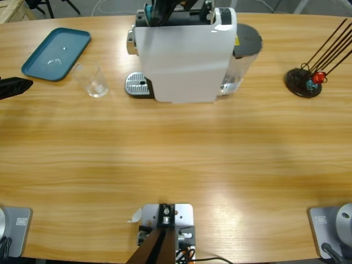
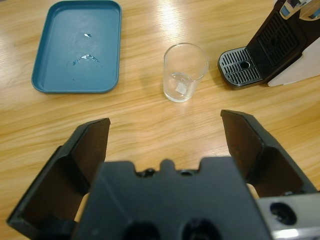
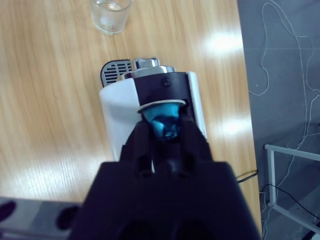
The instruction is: Pour coffee
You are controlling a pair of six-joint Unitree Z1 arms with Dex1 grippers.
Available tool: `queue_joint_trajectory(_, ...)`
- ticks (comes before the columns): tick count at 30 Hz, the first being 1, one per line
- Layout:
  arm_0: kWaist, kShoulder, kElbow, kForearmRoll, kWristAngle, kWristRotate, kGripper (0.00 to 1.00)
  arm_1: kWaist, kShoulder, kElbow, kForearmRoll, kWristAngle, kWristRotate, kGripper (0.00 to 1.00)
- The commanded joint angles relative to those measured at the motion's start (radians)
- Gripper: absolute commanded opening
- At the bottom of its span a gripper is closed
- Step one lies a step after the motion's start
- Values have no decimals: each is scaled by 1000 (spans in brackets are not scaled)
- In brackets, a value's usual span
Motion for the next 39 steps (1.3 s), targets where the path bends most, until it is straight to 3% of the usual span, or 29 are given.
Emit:
queue_joint_trajectory(1,-7,4,32,-10,-14,14,950,12,93,2,43,30,24,365)
queue_joint_trajectory(12,-6,8,32,-10,-15,14,950,19,25,-47,58,34,25,395)
queue_joint_trajectory(13,-7,8,32,-10,-15,14,953,29,0,-76,64,47,28,568)
queue_joint_trajectory(14,-7,8,32,-10,-15,14,954,44,-30,-117,89,56,28,835)
queue_joint_trajectory(15,-6,7,32,-10,-16,14,954,54,-52,-156,122,53,30,908)
queue_joint_trajectory(16,-5,7,32,-10,-17,14,954,61,-74,-196,158,53,33,912)
queue_joint_trajectory(17,-7,5,32,-10,-17,14,954,66,-103,-216,179,54,39,855)
queue_joint_trajectory(18,-6,5,32,-10,-18,14,954,68,-140,-220,189,56,42,638)
queue_joint_trajectory(20,-6,5,32,-10,-19,14,950,70,-212,-243,235,58,43,22)
queue_joint_trajectory(27,-6,5,32,-10,-21,16,950,61,-447,-92,200,-110,186,0)
queue_joint_trajectory(29,-6,5,32,-10,-21,16,950,59,-494,56,54,-167,226,0)
queue_joint_trajectory(33,-7,5,33,-10,-21,16,950,59,-551,388,-359,-395,399,0)
queue_joint_trajectory(36,-7,6,33,-10,-21,16,950,68,-488,472,-471,-587,538,0)
queue_joint_trajectory(39,-7,6,32,-10,-21,15,950,94,-398,475,-495,-674,579,0)
